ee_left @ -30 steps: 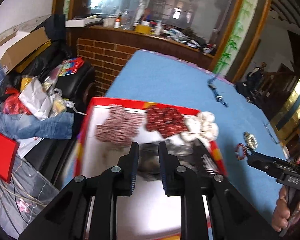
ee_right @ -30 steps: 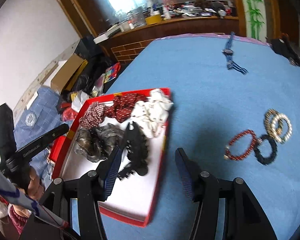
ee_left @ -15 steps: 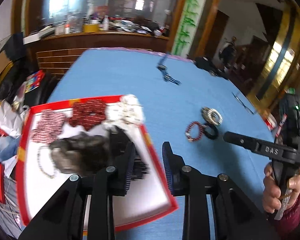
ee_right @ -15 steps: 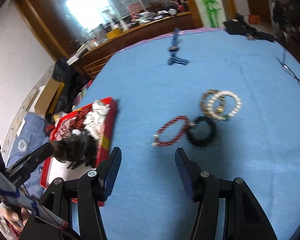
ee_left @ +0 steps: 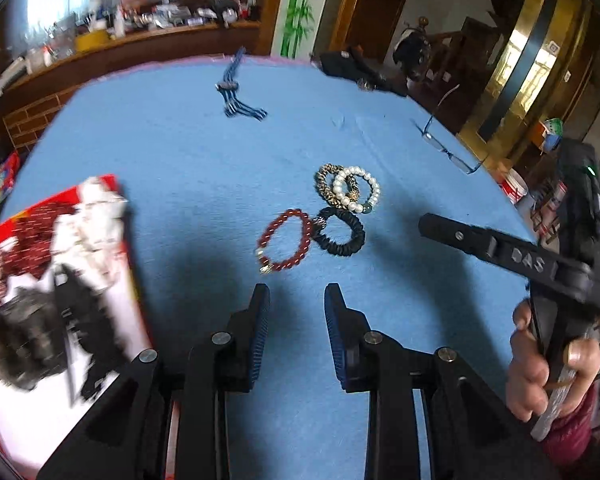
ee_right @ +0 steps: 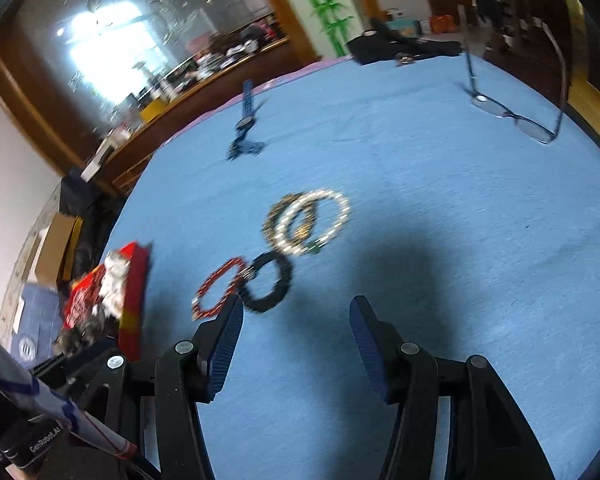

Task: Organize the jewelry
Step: 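Move the left tool to the red bead bracelet and grasp it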

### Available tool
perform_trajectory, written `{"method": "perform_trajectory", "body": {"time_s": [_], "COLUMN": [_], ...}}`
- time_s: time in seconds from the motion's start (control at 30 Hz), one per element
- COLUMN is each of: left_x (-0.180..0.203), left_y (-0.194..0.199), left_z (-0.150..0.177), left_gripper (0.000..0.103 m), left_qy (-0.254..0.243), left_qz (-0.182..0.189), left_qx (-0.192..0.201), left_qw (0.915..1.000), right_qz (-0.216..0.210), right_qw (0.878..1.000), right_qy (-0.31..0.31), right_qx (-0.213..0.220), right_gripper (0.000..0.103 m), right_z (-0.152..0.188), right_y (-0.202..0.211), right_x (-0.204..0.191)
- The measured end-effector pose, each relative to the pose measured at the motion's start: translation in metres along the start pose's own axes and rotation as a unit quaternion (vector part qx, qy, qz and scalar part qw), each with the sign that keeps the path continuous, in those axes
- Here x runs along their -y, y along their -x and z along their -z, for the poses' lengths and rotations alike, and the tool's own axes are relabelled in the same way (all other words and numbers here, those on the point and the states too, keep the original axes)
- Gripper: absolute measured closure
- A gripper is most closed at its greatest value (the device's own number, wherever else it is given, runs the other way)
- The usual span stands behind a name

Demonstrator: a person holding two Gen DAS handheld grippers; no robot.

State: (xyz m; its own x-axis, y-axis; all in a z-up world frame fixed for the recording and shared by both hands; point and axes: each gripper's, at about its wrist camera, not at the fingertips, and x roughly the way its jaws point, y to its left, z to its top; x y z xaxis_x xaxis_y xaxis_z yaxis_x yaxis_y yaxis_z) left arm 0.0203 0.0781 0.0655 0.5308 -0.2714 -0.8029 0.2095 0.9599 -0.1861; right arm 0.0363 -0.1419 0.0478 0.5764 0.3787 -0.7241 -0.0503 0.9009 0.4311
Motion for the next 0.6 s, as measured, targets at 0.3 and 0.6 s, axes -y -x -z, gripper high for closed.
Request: {"method": "perform_trajectory", "body": {"time_s": [0.3,0.6], "left_x": [0.012,0.007], "left_y": [-0.064,-0.096], "left_z": [-0.032,-0.043], "left_gripper": [0.077,0.080], "left_qy": [-0.017,-0.026], "left_qz": [-0.018,-0.047], "left_qx": [-0.067,-0.095], "left_qw": [0.9974,0.9941], "right_qz": [-0.021,-0.052], "right_qw": [1.000,0.998], "right_qy": [-0.016,-0.032], "right_qx": [0.013,0.000], "right_gripper": [0.043,0.043], "right_z": [-0.004,-0.004], "right_y": [-0.007,-0.009], "right_x": [0.021,0.026]}}
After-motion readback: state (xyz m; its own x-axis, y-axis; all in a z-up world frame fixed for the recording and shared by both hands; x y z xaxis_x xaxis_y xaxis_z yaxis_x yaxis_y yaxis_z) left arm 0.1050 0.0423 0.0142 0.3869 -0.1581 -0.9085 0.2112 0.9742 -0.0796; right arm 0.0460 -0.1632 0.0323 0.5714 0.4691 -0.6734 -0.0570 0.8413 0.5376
